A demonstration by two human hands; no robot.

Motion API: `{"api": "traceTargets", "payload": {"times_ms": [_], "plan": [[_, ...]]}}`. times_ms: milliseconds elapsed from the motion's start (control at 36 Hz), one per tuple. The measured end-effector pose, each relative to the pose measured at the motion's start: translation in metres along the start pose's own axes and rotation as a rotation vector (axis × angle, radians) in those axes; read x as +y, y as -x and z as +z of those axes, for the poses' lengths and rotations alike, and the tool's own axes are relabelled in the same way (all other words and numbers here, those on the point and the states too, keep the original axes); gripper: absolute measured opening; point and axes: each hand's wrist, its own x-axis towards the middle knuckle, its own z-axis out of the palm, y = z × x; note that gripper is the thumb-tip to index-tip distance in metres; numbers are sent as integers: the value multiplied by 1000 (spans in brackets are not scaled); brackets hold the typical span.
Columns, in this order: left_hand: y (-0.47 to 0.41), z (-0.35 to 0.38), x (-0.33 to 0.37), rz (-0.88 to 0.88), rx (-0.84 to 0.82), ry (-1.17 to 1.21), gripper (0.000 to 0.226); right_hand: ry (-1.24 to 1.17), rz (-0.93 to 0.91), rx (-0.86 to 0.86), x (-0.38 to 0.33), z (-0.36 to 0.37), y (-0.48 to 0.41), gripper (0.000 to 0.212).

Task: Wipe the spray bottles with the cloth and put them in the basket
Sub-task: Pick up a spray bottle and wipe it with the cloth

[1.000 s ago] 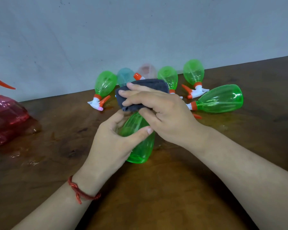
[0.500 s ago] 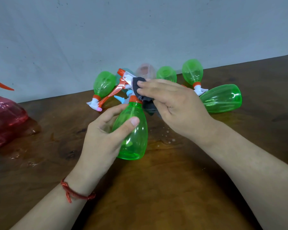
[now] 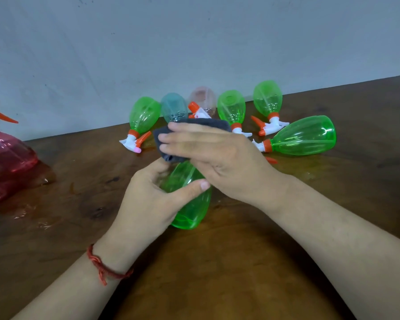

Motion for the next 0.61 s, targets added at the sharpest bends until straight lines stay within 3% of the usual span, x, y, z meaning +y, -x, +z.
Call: {"api": "traceTargets", "payload": {"times_ms": [167,333,500,556,611], "plan": [[-2,4,4,-67,-23,117,52,124,1,34,11,-16,2,42],[-1,2,1,-108,14,193,39,167,-40,23,14,-14,8,36],[-1,2,1,-136,56,270,45,185,14,37,18,-17,9,32],[-1,3,1,-147,45,249,44,128,78,109,15,-14,9,34],[0,3,1,-148,-1,208,42,-86,314,288,9,-16,7,35]]}}
